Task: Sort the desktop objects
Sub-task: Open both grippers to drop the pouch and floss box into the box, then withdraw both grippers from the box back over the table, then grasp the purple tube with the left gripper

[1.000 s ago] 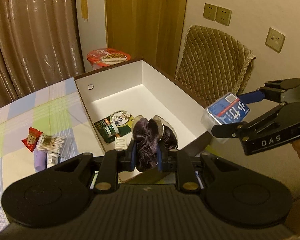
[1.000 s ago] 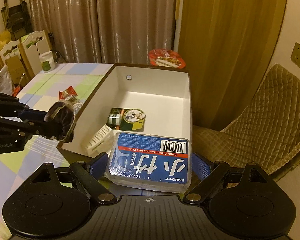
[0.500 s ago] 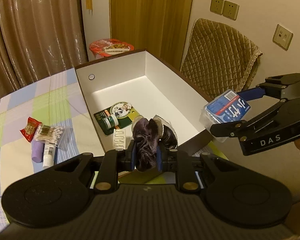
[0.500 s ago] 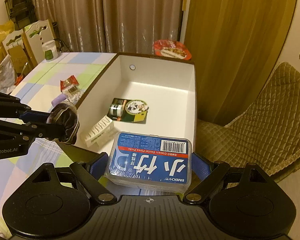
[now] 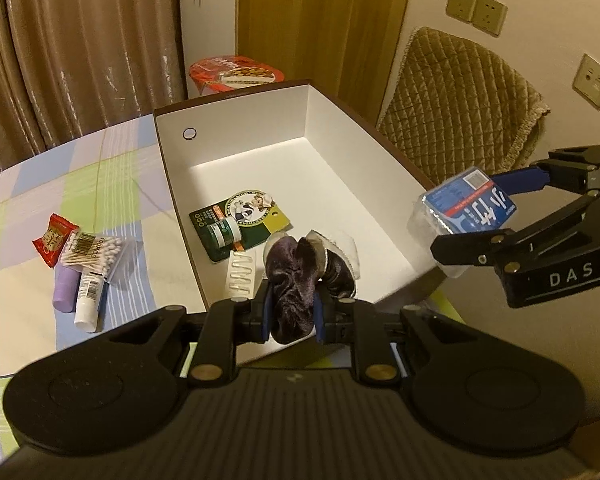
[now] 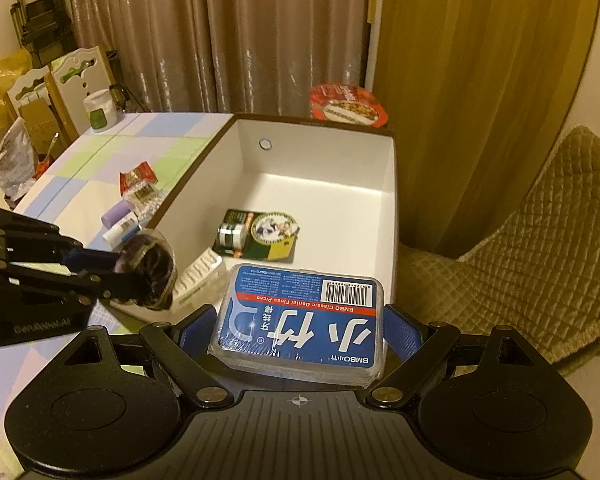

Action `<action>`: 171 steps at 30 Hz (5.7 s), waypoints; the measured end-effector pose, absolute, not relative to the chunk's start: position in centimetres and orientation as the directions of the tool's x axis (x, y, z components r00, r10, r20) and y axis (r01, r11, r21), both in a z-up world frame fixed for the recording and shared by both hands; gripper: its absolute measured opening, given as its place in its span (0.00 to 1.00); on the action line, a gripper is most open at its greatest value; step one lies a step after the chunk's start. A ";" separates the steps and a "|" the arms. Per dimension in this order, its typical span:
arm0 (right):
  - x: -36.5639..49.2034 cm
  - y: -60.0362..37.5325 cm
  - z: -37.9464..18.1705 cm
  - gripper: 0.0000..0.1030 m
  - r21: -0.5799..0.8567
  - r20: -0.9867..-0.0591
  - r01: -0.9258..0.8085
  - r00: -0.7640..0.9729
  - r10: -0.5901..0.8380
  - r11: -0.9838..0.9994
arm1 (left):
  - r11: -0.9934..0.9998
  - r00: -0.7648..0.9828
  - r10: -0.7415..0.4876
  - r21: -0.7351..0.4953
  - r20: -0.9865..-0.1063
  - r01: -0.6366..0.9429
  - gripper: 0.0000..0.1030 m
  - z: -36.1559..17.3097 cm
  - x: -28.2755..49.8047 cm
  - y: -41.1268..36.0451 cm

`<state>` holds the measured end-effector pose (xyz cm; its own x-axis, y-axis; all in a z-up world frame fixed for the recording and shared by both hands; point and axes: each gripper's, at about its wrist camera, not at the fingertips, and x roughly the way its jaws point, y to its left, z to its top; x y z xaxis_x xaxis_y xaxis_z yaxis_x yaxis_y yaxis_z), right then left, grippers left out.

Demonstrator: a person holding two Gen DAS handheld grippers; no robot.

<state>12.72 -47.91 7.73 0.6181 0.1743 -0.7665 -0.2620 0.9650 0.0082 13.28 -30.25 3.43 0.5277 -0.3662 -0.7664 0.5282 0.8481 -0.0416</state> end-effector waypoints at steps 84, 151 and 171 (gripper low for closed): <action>16.3 -40.5 7.2 1.00 -0.088 -0.719 -0.372 0.666 0.200 0.924 | 0.924 0.653 -0.300 -0.042 -0.696 0.379 0.61 4.6 14.7 -19.4; 13.4 -22.8 4.7 1.00 0.046 -0.718 -0.410 0.620 0.315 0.911 | 0.945 0.605 -0.216 -0.008 -0.767 0.327 0.78 -0.6 17.5 -3.6; 18.5 -17.3 -4.2 0.74 -0.034 -0.810 -0.318 0.565 0.160 0.948 | 0.842 0.430 -0.417 -0.162 -0.800 0.515 0.55 -8.2 31.2 -5.8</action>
